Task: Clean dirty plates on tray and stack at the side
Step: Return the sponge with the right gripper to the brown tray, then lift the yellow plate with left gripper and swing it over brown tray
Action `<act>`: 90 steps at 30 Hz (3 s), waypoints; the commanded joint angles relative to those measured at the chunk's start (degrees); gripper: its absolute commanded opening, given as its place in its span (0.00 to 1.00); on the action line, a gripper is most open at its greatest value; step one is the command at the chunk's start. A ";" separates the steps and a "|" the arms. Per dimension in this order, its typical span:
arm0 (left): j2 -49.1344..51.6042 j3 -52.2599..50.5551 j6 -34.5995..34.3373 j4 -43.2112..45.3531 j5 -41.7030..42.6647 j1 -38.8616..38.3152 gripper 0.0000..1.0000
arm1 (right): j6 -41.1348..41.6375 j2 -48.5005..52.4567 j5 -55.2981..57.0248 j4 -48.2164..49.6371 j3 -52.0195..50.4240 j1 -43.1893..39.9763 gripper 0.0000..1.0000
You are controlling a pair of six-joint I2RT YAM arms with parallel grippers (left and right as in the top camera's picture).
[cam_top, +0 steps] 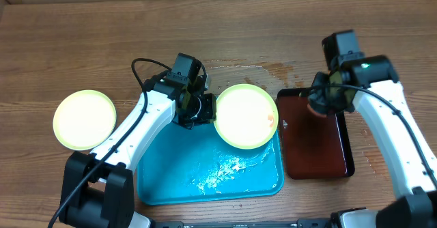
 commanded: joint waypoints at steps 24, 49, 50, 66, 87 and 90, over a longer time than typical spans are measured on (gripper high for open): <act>-6.05 5.55 -1.68 -4.31 -0.52 0.24 0.04 | 0.24 5.11 -8.66 18.03 -21.77 -0.04 1.00; -6.01 9.90 -1.29 -3.89 -4.96 -7.65 0.04 | 4.94 2.05 8.11 -21.22 32.48 -3.58 1.00; -6.01 11.13 -1.31 -4.11 -6.69 -8.90 0.04 | 4.94 2.05 8.07 -22.10 34.21 -3.58 1.00; 4.46 27.02 0.13 -5.53 -17.11 -18.45 0.04 | -5.29 -1.51 -5.07 -27.93 70.42 -3.58 1.00; 21.11 46.93 11.80 -9.03 -44.37 -31.43 0.04 | -14.60 -4.94 -10.19 -27.93 75.80 -3.56 1.00; 21.20 47.47 12.79 -8.92 -48.76 -33.44 0.04 | -14.60 -4.94 -10.19 -27.93 75.80 -3.56 1.00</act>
